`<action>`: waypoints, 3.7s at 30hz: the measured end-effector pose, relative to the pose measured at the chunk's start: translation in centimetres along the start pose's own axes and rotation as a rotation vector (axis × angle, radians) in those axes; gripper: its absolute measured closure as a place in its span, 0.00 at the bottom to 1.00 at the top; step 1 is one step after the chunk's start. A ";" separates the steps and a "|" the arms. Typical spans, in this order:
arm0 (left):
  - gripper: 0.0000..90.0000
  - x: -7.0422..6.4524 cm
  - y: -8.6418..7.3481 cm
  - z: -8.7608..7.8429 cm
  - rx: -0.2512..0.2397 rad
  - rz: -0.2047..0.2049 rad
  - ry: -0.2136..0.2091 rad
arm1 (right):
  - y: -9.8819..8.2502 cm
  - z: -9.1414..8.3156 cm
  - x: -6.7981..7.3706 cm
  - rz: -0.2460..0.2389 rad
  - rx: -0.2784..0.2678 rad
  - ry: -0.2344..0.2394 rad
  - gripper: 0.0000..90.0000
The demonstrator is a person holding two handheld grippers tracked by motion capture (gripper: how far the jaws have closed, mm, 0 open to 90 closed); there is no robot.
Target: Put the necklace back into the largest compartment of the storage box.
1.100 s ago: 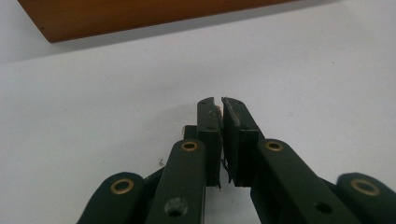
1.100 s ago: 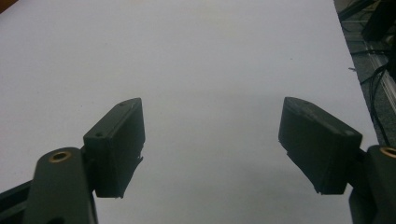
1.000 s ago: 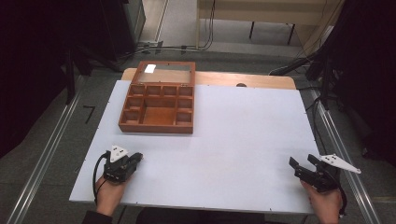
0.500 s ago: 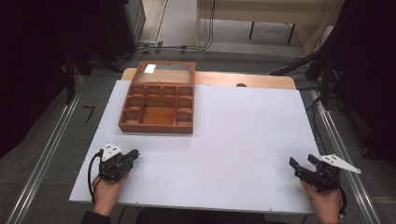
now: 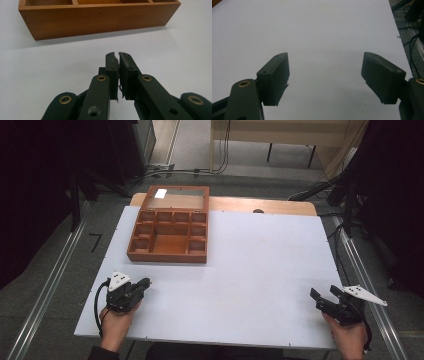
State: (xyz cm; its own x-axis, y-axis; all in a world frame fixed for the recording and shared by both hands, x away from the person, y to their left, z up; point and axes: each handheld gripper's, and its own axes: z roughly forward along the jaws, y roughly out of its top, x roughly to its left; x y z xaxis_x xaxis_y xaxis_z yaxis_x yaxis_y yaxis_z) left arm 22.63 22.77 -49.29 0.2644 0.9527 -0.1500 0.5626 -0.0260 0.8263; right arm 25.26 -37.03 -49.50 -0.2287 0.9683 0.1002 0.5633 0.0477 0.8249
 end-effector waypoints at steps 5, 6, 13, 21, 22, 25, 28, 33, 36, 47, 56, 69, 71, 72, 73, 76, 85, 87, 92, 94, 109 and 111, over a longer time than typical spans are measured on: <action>0.95 -0.1 0.5 -0.2 -0.009 -0.005 0.001 | 0.0 0.0 0.0 0.000 0.000 0.001 0.23; 0.95 -0.1 0.5 -0.2 -0.009 -0.005 0.001 | 0.0 0.0 0.0 0.000 0.000 0.001 0.23; 0.95 -0.3 0.7 -0.1 -0.013 0.003 -0.001 | 0.0 0.0 0.0 0.002 -0.003 -0.001 0.23; 0.95 -0.4 1.0 -0.1 -0.019 -0.002 -0.009 | 0.0 0.0 -0.1 0.004 -0.003 -0.003 0.23; 0.95 -0.5 1.0 -0.1 -0.018 -0.002 -0.007 | 0.0 0.0 -0.1 0.004 -0.002 -0.003 0.23; 0.95 -0.6 1.1 0.1 -0.014 0.005 -0.006 | 0.0 0.0 0.0 0.003 0.000 -0.002 0.23; 0.95 -0.5 1.3 0.1 -0.017 0.004 -0.006 | 0.0 0.0 0.0 0.004 -0.002 -0.003 0.23; 0.95 -0.6 1.6 0.1 -0.027 0.002 -0.006 | 0.0 0.0 -0.1 0.006 0.000 -0.003 0.23; 0.95 -0.6 1.8 0.2 -0.029 0.003 -0.005 | 0.0 0.0 0.0 0.005 0.000 -0.004 0.23; 0.95 -0.7 2.4 0.7 -0.034 0.003 0.002 | 0.0 0.0 -0.1 0.007 0.000 -0.004 0.23; 0.95 -0.7 2.9 1.1 -0.042 -0.003 0.005 | 0.0 0.0 -0.1 0.003 0.000 -0.004 0.23; 0.95 -0.6 3.4 1.5 -0.047 -0.003 0.011 | 0.1 0.3 0.0 -0.006 0.007 -0.005 0.23; 0.95 -0.6 3.5 1.5 -0.051 -0.009 0.013 | 0.1 0.3 0.1 -0.005 0.006 -0.004 0.23; 0.95 -0.6 3.5 1.6 -0.051 -0.010 0.013 | 0.1 0.3 0.1 -0.004 0.007 -0.004 0.23; 0.95 -0.6 3.6 1.6 -0.051 -0.008 0.013 | 0.1 0.3 0.1 -0.006 0.008 -0.006 0.23; 0.95 -0.6 3.8 1.7 -0.056 -0.009 0.013 | 0.1 0.4 0.2 -0.007 0.008 -0.007 0.23; 0.95 -0.8 4.6 1.8 -0.062 -0.010 0.019 | 0.2 0.5 0.2 -0.008 0.009 -0.005 0.23; 0.95 -0.9 4.8 1.8 -0.061 -0.010 0.020 | 0.2 0.5 0.2 -0.009 0.009 -0.006 0.23; 0.95 -1.0 5.3 1.9 -0.067 -0.013 0.019 | 0.2 0.5 0.2 -0.009 0.009 -0.006 0.23; 0.95 -1.0 5.5 1.9 -0.068 -0.013 0.019 | 0.2 0.5 0.2 -0.009 0.009 -0.005 0.23; 0.95 -1.2 6.5 2.5 -0.063 -0.014 0.020 | 0.2 0.6 0.2 -0.006 0.010 -0.005 0.23; 0.95 -1.2 6.6 2.6 -0.066 -0.015 0.021 | 0.2 0.6 0.2 -0.006 0.009 -0.006 0.23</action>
State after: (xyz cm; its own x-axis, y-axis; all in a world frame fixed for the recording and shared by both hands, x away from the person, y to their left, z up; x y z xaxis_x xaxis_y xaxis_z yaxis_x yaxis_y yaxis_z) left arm 28.06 20.64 -45.05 0.2396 0.9589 -0.1523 0.5137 0.0079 0.8579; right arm 25.79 -36.69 -49.64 -0.2273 0.9694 0.0925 0.5694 0.0553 0.8202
